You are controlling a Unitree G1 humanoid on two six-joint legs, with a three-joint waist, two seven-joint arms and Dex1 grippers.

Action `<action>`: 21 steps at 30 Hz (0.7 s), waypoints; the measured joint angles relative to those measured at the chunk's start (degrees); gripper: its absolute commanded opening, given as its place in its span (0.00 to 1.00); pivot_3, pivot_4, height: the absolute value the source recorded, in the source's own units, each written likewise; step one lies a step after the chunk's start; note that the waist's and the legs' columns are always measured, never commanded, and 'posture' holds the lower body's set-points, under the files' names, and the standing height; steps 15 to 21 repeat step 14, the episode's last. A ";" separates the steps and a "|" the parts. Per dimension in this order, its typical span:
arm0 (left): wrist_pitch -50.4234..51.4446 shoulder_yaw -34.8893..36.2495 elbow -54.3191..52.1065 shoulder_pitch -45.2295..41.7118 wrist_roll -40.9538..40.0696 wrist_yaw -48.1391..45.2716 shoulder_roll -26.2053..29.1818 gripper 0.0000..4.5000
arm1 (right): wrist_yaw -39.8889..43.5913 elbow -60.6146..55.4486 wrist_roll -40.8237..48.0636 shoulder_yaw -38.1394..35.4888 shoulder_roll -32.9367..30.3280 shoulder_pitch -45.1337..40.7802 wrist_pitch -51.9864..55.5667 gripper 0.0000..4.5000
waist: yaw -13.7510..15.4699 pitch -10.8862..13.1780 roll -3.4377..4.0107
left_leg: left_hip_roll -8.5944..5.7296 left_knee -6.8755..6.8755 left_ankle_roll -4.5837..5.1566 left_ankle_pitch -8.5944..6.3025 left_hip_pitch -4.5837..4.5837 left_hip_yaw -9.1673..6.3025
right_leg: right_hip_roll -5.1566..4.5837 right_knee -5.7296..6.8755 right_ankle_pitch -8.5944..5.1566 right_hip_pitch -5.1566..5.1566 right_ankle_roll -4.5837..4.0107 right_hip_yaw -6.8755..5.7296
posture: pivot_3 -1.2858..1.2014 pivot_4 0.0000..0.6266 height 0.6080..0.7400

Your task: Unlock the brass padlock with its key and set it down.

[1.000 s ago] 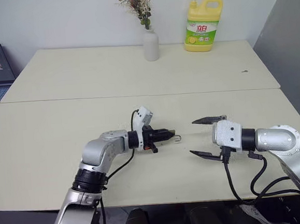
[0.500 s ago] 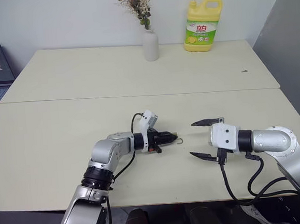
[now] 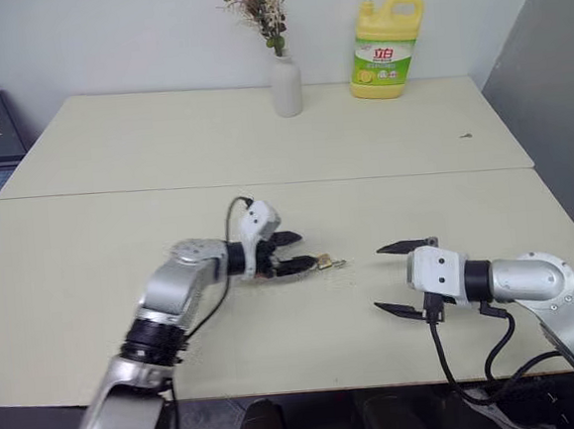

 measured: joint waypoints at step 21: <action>-0.85 16.69 -24.11 21.06 -6.27 -4.13 17.20 0.81 | 2.80 2.21 6.89 -7.10 -1.23 1.93 2.13 1.00 | 0.08 0.01 -0.01 | 0.05 0.00 0.00 0.00 0.03 0.14 | -0.06 -0.02 -0.03 -0.01 0.04 -0.03 | 0.52 0.24 1.00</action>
